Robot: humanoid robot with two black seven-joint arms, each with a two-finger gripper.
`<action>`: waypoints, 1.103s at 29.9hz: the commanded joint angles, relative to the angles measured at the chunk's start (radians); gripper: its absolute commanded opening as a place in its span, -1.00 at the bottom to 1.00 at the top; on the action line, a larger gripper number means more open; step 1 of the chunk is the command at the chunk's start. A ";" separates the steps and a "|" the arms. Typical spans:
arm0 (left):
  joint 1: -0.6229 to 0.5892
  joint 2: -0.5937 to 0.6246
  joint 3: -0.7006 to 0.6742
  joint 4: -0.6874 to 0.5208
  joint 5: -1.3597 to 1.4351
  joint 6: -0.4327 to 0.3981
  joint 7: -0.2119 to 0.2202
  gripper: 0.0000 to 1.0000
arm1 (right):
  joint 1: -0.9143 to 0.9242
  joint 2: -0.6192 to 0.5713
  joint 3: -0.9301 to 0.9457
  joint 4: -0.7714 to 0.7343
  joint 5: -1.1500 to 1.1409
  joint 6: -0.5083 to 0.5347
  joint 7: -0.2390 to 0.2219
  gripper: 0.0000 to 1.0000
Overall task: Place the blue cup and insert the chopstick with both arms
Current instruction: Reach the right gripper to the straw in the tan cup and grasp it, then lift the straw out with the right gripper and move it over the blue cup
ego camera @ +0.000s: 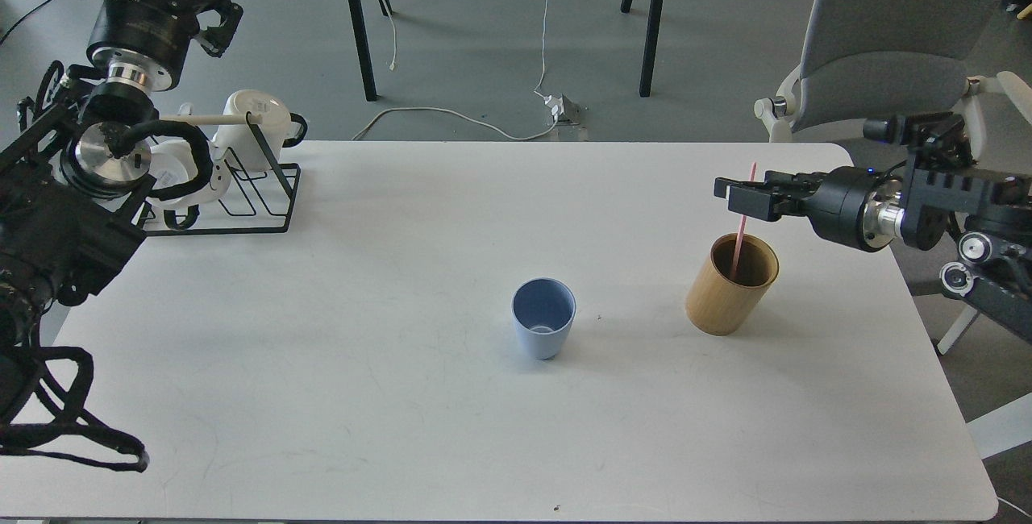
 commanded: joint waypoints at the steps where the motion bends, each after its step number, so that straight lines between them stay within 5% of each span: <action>1: -0.007 0.000 -0.007 -0.008 -0.003 0.000 -0.002 0.98 | -0.013 0.020 -0.030 -0.033 -0.002 -0.032 -0.005 0.45; 3: -0.010 0.000 -0.007 -0.008 -0.003 0.000 0.000 0.98 | -0.013 0.049 -0.044 -0.055 -0.002 -0.035 -0.006 0.33; 6: -0.013 0.000 -0.007 -0.008 -0.003 0.000 -0.002 0.98 | -0.008 0.066 -0.062 -0.067 -0.004 -0.035 -0.009 -0.11; 18: -0.017 -0.003 -0.007 -0.008 -0.003 0.000 -0.002 0.98 | 0.001 0.052 -0.071 -0.052 -0.007 -0.031 -0.028 -0.88; 33: -0.017 0.033 -0.006 -0.008 -0.001 0.000 0.000 0.98 | 0.195 -0.092 -0.059 0.139 0.012 0.043 -0.028 -0.99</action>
